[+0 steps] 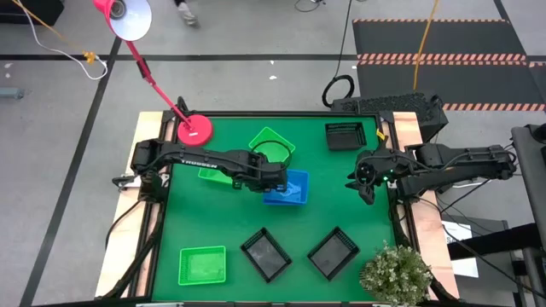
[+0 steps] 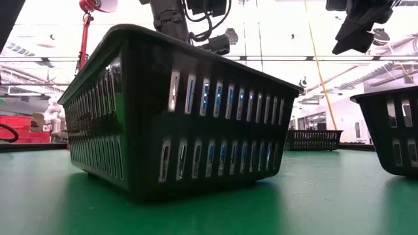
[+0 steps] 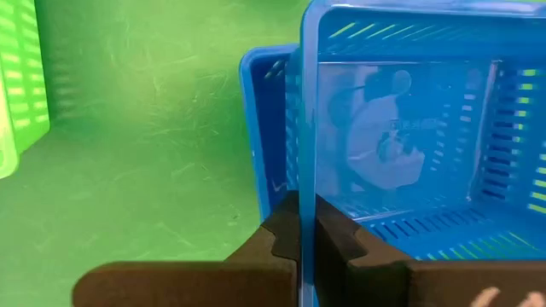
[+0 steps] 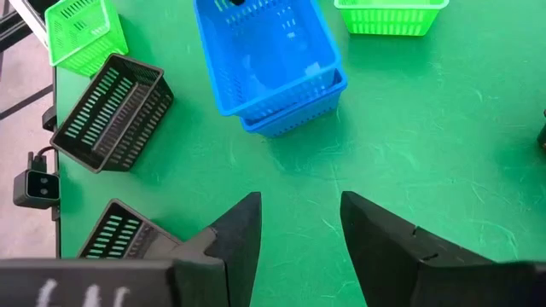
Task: Stack baskets by color
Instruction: Stack the left blue bin on the blue bins
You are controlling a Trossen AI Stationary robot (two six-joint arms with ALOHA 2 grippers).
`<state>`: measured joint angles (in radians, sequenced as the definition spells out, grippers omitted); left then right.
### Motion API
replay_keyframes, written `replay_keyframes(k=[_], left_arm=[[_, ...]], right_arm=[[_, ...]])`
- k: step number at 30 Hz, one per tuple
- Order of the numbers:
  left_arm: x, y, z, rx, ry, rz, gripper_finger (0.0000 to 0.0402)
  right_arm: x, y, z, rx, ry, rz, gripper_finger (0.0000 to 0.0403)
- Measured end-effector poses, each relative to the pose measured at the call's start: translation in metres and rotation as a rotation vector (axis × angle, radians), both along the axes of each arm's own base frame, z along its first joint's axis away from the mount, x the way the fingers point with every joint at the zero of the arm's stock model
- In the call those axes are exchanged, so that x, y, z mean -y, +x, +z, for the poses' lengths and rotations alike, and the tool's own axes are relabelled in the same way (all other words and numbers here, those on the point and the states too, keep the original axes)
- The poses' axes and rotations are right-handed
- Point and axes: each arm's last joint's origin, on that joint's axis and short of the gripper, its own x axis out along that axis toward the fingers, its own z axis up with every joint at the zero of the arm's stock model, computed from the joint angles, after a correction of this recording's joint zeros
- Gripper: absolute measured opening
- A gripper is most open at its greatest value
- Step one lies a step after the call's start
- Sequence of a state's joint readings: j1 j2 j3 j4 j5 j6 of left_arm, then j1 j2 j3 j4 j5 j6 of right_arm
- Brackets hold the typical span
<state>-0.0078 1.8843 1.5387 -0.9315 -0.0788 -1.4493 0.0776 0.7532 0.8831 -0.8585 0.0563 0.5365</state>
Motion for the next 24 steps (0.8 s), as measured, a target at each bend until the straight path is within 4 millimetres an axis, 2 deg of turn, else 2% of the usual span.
replay_keyframes(k=[4, 12, 18, 24], left_arm=[[-0.0006, 0.0, 0.0013, 0.009, 0.015, 0.025, 0.0011], [-0.0017, -0.0003, 0.001, 0.005, 0.017, 0.04, 0.0073], [-0.0013, -0.0002, 0.001, 0.005, 0.013, 0.022, 0.0102], [-0.0017, -0.0015, 0.0007, -0.017, 0.025, -0.071, 0.0103]], right_arm=[[0.0, 0.0, -0.0001, 0.0, 0.0, 0.0, 0.0155], [0.0, 0.0, 0.0, 0.0, 0.001, 0.0, 0.0155], [-0.0001, 0.0, 0.0, 0.0, 0.025, -0.021, 0.0155], [-0.0002, -0.0003, 0.0001, 0.001, 0.076, -0.068, 0.0155]])
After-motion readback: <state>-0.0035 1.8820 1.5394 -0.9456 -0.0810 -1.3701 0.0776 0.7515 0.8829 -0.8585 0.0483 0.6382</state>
